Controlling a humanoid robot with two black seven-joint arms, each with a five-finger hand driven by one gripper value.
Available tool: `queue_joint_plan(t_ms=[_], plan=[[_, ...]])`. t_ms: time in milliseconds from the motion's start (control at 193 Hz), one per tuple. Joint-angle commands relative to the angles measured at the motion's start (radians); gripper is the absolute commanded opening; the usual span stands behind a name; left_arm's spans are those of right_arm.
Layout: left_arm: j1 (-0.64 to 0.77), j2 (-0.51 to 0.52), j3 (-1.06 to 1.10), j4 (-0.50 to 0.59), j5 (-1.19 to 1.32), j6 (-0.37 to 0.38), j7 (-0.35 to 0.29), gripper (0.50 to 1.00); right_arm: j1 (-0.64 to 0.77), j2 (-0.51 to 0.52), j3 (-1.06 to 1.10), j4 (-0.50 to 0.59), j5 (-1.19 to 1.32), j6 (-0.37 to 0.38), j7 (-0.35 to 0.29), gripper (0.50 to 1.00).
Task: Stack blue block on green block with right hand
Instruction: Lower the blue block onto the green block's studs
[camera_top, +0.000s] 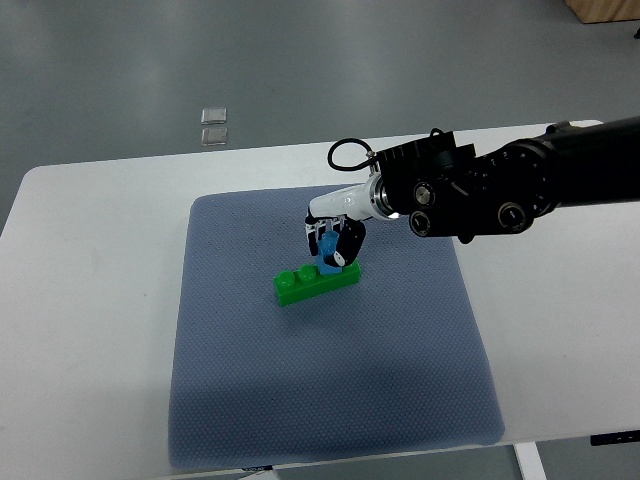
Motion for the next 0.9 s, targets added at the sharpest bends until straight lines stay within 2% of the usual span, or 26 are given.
queue_joint_plan(t_ms=[0, 595, 896], plan=[[0.001, 0.000, 0.000, 0.000, 0.000, 0.000, 0.000, 1.000, -0.010, 0.000, -0.003, 0.000, -0.020, -0.007, 0.002, 0.590], [0.000, 0.000, 0.000, 0.000, 0.000, 0.000, 0.000, 1.000, -0.024, 0.001, -0.004, 0.000, -0.027, -0.060, 0.010, 0.592], [0.000, 0.000, 0.000, 0.000, 0.000, 0.000, 0.000, 1.000, -0.026, 0.001, -0.006, 0.003, -0.027, -0.060, 0.015, 0.590]])
